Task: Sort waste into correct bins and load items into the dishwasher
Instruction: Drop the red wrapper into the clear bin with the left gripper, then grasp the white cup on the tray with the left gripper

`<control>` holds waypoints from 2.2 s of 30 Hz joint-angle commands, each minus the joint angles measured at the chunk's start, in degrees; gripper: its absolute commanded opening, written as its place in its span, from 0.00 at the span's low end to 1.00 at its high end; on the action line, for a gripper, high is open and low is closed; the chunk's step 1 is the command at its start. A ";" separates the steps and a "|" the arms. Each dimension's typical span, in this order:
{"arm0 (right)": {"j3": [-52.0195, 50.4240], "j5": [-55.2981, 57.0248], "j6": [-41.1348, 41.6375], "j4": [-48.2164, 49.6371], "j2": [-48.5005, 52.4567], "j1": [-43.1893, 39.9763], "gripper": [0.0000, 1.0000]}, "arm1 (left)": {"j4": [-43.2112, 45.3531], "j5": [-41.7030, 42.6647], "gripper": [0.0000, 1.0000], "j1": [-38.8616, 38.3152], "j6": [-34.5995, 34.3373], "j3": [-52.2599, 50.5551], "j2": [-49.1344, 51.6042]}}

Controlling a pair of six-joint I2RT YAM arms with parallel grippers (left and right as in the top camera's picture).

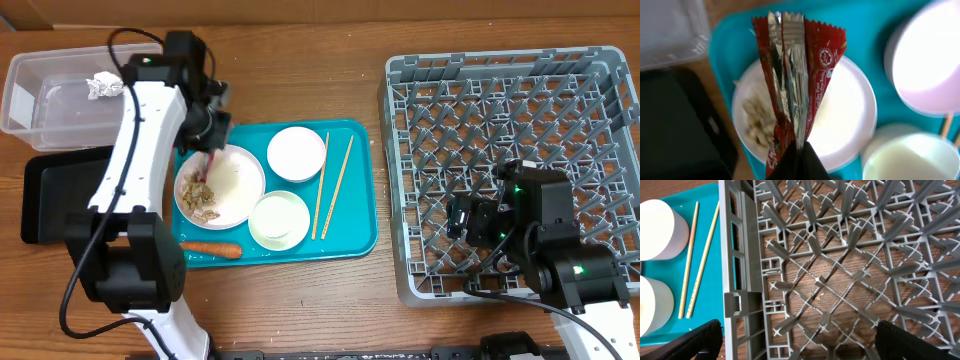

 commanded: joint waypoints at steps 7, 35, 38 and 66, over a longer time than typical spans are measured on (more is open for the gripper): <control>1.40 0.55 0.09 0.31 -0.31 0.22 1.00 | 18.18 -1.70 0.05 9.68 -10.80 3.50 -1.70; 1.40 0.55 0.07 2.12 -0.31 0.22 1.00 | 20.35 0.61 0.56 11.58 -11.87 3.61 -7.43; 1.40 0.55 0.07 2.40 -0.31 0.22 1.00 | 11.47 4.26 0.59 7.54 -10.64 3.61 -9.05; 1.40 0.57 0.07 1.42 -0.31 0.22 1.00 | 1.03 9.27 0.41 -14.80 -13.62 -26.67 -7.80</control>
